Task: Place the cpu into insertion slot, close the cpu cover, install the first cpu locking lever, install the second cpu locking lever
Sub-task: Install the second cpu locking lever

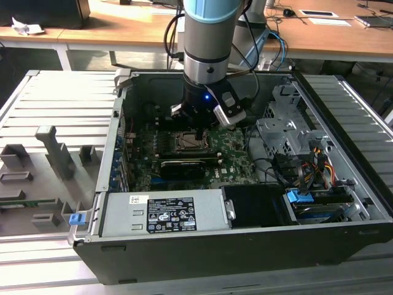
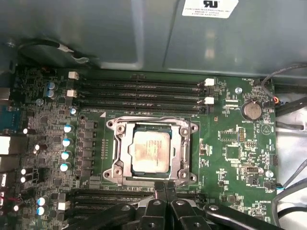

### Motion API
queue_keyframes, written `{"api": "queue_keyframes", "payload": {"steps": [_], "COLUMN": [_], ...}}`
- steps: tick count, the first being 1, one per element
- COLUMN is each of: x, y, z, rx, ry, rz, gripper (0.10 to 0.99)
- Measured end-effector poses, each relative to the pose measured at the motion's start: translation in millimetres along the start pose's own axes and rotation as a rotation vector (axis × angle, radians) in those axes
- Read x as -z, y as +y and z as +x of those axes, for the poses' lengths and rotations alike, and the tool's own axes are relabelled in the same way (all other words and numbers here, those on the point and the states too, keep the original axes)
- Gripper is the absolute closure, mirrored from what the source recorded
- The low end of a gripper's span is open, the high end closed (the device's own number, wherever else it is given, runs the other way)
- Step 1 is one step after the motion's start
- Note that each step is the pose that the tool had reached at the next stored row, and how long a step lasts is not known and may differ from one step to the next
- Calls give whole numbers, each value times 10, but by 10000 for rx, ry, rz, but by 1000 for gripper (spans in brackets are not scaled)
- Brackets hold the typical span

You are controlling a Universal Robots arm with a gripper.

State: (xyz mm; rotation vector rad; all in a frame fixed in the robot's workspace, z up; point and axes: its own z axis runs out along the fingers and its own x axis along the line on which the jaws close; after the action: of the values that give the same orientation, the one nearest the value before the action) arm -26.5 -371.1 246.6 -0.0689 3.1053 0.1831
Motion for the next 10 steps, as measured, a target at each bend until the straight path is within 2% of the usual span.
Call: {"api": "queue_keyframes", "payload": {"steps": [2,10], "x": [7,16], "y": [-57,-137], "z": [2,6], "rx": [1,0], "ry": [0,0], "rz": [0,0], "gripper": [980,980]}}
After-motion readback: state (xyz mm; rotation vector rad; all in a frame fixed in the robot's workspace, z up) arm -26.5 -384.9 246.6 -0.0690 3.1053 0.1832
